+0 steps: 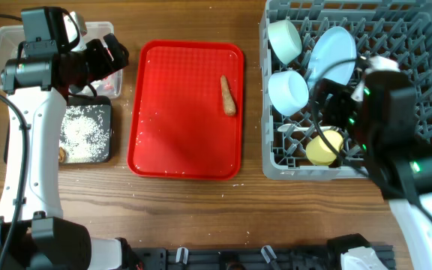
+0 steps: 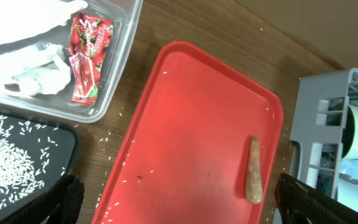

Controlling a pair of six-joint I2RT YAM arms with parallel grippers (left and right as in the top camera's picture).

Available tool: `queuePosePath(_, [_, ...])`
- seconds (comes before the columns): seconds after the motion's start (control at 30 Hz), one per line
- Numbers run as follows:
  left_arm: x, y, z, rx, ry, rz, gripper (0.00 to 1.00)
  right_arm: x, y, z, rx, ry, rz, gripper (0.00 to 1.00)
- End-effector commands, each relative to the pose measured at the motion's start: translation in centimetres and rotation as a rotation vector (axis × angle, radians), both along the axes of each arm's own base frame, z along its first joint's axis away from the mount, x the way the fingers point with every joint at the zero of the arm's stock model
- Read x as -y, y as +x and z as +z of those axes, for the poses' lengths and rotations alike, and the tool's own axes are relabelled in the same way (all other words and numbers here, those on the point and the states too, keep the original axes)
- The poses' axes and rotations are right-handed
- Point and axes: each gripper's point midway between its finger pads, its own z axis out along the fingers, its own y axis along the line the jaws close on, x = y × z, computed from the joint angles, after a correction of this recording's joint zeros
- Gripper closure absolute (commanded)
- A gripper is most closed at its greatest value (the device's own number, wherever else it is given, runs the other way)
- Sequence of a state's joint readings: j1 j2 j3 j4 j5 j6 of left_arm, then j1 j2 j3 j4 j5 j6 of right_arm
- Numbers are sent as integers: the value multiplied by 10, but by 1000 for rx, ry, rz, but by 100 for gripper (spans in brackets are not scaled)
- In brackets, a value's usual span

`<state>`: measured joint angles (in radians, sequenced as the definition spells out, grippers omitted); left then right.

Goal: Sort waste into correct bins and load items into the dishwasher rack
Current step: 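Reach the left gripper to the brown scrap on the red tray, grasp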

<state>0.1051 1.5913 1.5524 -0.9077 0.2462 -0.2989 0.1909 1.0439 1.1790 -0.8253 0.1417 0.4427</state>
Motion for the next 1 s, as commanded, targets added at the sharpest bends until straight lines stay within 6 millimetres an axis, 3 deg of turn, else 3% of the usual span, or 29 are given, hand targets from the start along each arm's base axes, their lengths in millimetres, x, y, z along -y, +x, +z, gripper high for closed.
queuePosePath(0.0, [15, 4, 9, 33, -75, -47, 4, 30, -26, 39, 123, -84, -103, 0])
queuePosePath(0.13, [49, 17, 4, 52, -71, -109, 1, 40, -44, 54, 180, -94, -140, 0])
queuePosePath(0.23, [101, 30, -15, 58, -9, -205, 0, 43, -49, 59, 197, -97, -152, 0])
queuePosePath(0.3, [139, 34, -33, 52, 29, -269, 0, 43, -49, 57, 188, -97, -152, 0])
queuePosePath(0.37, [163, 36, -53, 33, 88, -271, 1, 43, -49, 53, 171, -102, -151, 0])
queuePosePath(0.43, [176, 39, -71, 22, 156, -242, 2, 43, -49, 48, 151, -107, -150, 0])
queuePosePath(0.6, [230, 38, -127, 4, 267, -304, 2, 42, -46, 28, 62, -129, -141, 0])
queuePosePath(0.73, [249, 32, -155, -27, 282, -347, 11, 42, -43, 16, 5, -143, -138, 0])
queuePosePath(0.9, [251, 29, -188, -85, 288, -335, 22, 40, -38, 2, -50, -136, -147, 0])
queuePosePath(0.97, [251, 29, -201, -106, 294, -333, 31, 38, -35, -3, -69, -137, -140, 0])
